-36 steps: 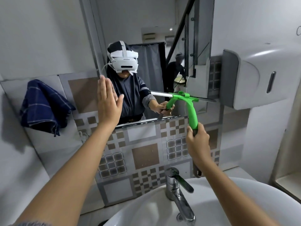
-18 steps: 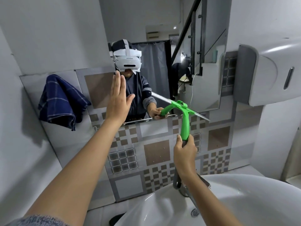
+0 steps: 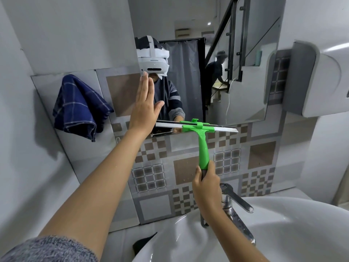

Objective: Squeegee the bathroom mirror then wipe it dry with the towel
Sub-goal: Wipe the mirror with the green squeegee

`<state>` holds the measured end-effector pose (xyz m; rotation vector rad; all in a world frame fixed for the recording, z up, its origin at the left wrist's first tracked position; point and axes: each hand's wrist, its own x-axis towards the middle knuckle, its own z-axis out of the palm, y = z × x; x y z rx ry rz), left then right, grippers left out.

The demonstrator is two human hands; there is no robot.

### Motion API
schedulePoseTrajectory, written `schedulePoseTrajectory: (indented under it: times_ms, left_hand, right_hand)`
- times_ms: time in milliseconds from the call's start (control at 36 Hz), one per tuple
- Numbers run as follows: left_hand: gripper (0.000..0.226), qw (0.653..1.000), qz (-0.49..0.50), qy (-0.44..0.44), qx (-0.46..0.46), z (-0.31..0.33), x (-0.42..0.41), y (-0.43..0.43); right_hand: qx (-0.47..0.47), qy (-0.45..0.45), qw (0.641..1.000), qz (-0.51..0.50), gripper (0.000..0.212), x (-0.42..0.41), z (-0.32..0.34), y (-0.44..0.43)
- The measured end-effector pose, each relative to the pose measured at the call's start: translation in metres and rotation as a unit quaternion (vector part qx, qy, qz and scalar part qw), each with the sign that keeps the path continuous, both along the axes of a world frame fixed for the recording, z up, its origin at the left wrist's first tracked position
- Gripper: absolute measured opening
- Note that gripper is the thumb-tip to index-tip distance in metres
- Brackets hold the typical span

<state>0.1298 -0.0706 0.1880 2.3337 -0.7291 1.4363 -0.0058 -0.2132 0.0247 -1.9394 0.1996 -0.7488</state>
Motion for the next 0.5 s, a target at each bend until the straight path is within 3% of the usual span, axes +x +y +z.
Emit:
schedulePoseTrajectory:
  times_ms: [417, 500]
  left_hand:
    - [0.072, 1.0, 0.008, 0.008, -0.02, -0.003, -0.008, -0.005]
    - [0.072, 0.999, 0.016, 0.021, -0.03, -0.007, -0.013, -0.008]
  right_hand:
    - [-0.085, 0.044, 0.995, -0.008, 0.029, -0.005, -0.007, -0.005]
    - [-0.107, 0.065, 0.992, -0.008, 0.025, -0.01, -0.004, -0.011]
